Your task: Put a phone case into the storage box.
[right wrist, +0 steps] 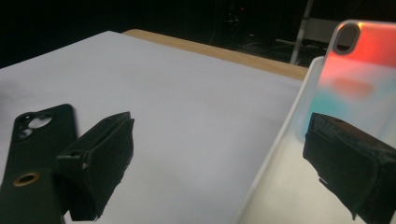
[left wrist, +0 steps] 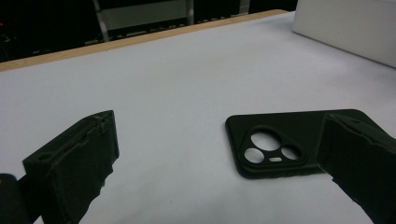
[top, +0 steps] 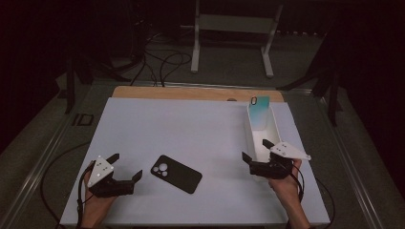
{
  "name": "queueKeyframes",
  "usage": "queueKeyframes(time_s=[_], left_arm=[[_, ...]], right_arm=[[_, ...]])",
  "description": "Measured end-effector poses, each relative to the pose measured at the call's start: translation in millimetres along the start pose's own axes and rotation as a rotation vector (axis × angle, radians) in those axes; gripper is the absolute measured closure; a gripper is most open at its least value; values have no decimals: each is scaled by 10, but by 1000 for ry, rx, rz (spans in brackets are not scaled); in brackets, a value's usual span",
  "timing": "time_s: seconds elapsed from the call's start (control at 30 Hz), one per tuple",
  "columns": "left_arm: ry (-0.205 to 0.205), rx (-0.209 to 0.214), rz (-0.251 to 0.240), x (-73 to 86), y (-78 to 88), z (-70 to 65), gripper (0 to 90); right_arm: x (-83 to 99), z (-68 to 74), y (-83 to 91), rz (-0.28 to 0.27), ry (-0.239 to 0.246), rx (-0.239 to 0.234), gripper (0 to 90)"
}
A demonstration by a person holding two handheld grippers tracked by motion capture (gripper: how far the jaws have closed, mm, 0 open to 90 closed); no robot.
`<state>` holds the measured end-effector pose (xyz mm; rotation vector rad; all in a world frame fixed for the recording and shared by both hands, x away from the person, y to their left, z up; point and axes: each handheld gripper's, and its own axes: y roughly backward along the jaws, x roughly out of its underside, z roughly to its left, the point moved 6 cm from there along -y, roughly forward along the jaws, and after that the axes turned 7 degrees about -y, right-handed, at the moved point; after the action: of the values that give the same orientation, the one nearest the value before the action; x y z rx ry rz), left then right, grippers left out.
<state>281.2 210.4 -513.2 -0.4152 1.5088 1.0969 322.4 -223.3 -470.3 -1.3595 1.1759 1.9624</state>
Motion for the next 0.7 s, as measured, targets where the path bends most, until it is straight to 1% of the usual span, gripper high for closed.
queueKeyframes(time_s=[0.1, 0.13, 0.23, 0.3, 0.37, 0.5, 0.7], left_arm=[[-1, 0, 2, 2, -2, -1, 0], [-1, -1, 1, 0, 1, 1, 0], [0, -2, -3, -9, 9, 1, 0], [-1, -3, -5, -15, 13, 4, 0], [-6, -2, -7, -29, 14, -7, 0], [-13, 3, -9, -46, 17, -26, 0], [10, 18, -32, -126, 10, -56, 0]], right_arm=[[114, 23, 36, -8, 5, -18, 88], [162, 39, 50, -20, 3, -23, 88], [179, 44, 54, -21, 4, -29, 88], [222, 59, 62, -33, 17, -29, 88], [243, 63, 75, -55, 8, -32, 88], [255, 52, 82, -65, 0, -29, 88], [257, 50, 80, -74, -6, -26, 88]])
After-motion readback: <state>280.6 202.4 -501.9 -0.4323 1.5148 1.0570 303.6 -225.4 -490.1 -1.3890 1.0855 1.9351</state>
